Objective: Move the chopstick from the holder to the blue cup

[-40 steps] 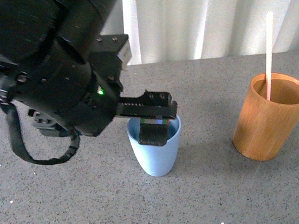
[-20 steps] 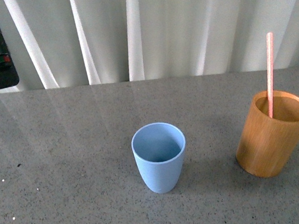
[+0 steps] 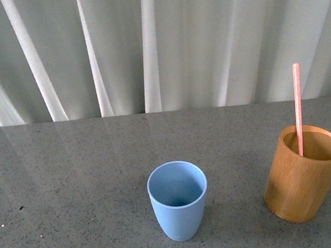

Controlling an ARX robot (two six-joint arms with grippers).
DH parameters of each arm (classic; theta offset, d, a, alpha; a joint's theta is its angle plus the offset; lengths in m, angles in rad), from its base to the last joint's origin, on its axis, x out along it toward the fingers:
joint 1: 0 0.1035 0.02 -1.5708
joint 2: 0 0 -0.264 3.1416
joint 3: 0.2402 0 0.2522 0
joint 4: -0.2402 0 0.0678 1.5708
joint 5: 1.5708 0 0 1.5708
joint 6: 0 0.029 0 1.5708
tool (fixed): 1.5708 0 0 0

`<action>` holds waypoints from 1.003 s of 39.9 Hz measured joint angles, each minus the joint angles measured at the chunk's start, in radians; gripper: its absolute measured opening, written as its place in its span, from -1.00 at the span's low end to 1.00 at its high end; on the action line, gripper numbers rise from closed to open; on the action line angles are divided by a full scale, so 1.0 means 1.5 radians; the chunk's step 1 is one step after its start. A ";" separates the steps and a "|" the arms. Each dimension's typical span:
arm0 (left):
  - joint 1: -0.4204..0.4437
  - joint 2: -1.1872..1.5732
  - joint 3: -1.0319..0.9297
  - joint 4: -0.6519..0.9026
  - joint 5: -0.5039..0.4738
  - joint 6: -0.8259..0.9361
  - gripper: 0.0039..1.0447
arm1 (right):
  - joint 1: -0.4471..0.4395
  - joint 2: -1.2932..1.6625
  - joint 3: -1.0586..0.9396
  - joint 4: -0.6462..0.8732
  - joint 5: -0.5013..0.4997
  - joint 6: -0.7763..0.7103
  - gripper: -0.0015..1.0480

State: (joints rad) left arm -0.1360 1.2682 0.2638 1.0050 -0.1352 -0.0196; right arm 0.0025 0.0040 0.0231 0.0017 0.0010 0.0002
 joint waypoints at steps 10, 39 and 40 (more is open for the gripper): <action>0.034 -0.109 -0.096 -0.010 0.034 0.008 -0.94 | 0.000 0.000 0.000 0.000 0.000 0.000 0.81; 0.089 -0.487 -0.163 -0.315 0.089 0.008 -0.94 | 0.000 0.000 0.000 0.000 0.000 0.000 0.81; 0.089 -0.495 -0.163 -0.323 0.088 0.008 -0.94 | 0.000 0.000 0.000 0.000 0.000 0.000 0.81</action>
State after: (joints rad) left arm -0.0025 0.5259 0.0189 0.5201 -0.0029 -0.0071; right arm 0.0025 0.0040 0.0231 0.0017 0.0010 0.0002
